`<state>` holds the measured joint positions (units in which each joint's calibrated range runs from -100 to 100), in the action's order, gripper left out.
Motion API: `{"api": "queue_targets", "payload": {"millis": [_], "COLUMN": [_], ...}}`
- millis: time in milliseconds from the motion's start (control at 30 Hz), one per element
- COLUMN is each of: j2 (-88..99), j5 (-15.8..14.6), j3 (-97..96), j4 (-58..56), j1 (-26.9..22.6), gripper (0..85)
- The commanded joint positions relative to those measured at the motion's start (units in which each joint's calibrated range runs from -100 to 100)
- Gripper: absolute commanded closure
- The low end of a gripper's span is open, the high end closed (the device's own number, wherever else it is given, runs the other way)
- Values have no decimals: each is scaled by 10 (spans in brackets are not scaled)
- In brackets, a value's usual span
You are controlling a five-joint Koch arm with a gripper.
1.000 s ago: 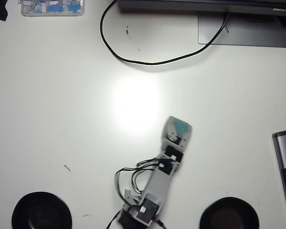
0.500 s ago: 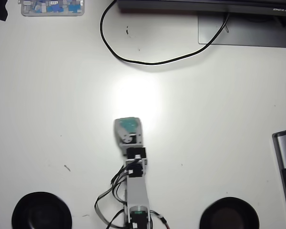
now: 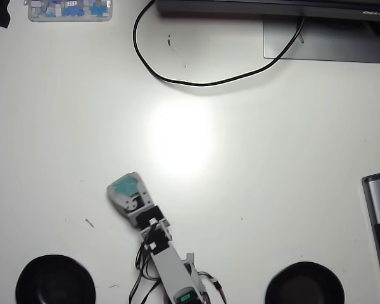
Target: Grab the Blue cube
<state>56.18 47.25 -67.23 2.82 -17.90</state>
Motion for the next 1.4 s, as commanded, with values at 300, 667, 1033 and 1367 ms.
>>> {"api": "queue_targets", "payload": {"millis": [300, 667, 1033, 1367], "j2": [37, 55, 98, 42], "j5": [0, 0, 0, 0], "j3": [64, 104, 164, 208], "j4": [-23, -32, -117, -133], "j1": [-67, -180, -258, -343], "gripper": [820, 820, 820, 820]}}
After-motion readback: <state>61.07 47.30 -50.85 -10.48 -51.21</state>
